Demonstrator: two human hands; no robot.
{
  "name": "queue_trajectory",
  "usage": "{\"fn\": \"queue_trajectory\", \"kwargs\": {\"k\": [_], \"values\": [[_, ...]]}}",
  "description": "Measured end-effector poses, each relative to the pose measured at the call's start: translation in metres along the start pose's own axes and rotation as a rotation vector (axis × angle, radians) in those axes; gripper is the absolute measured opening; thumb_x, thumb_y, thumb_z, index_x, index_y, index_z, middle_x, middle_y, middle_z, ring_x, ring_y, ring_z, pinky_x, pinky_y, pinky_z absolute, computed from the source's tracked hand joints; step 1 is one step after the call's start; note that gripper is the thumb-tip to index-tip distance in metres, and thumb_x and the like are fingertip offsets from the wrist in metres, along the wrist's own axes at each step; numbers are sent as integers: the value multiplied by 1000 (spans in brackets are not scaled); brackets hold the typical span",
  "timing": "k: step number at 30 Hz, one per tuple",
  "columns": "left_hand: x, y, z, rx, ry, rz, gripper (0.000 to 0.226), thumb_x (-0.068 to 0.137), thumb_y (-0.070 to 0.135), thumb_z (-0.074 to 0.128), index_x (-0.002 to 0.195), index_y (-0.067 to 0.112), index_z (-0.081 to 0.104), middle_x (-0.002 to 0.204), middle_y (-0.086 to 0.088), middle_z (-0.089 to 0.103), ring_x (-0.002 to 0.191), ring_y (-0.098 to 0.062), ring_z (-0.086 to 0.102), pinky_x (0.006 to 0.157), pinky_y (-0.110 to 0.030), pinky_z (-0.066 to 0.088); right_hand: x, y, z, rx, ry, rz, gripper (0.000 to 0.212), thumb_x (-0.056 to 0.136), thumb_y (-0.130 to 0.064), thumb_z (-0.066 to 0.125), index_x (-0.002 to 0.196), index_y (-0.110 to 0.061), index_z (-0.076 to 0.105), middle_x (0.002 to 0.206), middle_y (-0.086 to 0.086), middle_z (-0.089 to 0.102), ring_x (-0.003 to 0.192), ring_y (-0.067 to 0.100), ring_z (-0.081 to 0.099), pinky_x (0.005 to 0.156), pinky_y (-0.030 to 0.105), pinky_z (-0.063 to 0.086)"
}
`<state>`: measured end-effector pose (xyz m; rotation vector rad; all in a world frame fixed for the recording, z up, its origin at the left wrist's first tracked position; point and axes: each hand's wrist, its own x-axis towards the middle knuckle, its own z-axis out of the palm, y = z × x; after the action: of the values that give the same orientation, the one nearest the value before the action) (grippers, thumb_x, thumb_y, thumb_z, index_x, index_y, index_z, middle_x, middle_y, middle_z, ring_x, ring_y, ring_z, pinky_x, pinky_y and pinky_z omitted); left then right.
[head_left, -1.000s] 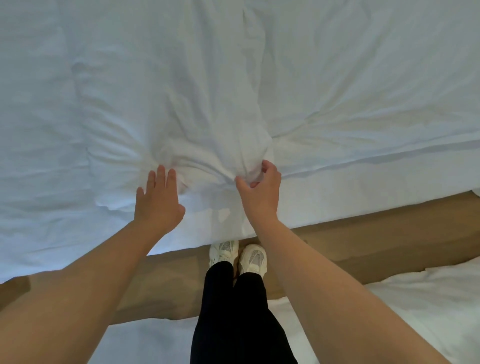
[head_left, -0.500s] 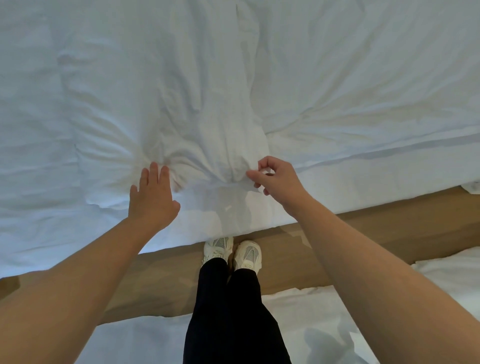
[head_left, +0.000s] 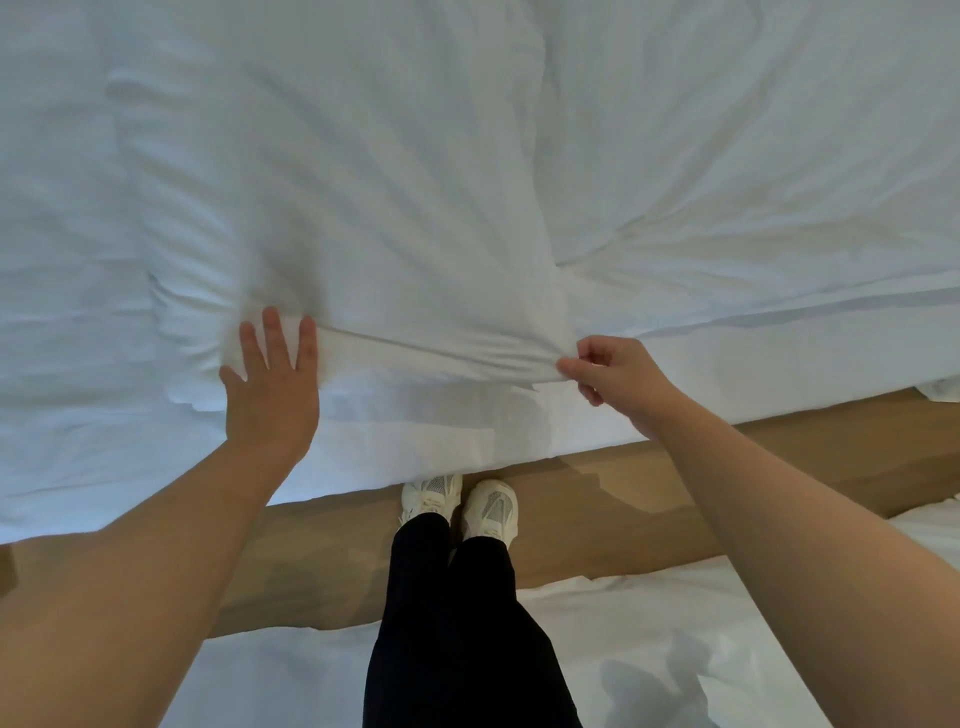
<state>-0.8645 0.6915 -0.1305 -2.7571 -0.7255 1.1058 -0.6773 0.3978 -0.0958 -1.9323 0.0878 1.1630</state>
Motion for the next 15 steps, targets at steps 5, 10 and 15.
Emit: {"fn": "queue_trajectory", "kwargs": {"k": [5, 10, 15], "values": [[8, -4, -9, -92, -60, -20, 79, 98, 29, 35, 150, 13, -22, 156, -22, -25, 146, -43, -12, 114, -58, 20, 11, -17, 6, -42, -69, 18, 40, 80, -32, 77, 84, 3, 58, 75, 6, 51, 69, 13, 46, 66, 21, 36], [18, -13, -35, -194, 79, 116, 80, 95, 50, 33, 155, 15, -8, 160, -14, -17, 149, -34, -6, 116, -55, 17, 36, -75, 10, 13, 55, 11, 46, 92, -46, 59, 93, 0, 59, 89, 5, 54, 77, 15, 50, 69, 22, 39], [72, -18, -74, -242, 263, 155, 78, 94, 56, 28, 156, 17, 1, 162, -12, -10, 149, -34, -1, 114, -60, 17, 82, -139, 32, 129, 4, 48, 52, 92, -44, 62, 108, 5, 65, 95, 13, 64, 83, 24, 60, 76, 34, 46]]}}
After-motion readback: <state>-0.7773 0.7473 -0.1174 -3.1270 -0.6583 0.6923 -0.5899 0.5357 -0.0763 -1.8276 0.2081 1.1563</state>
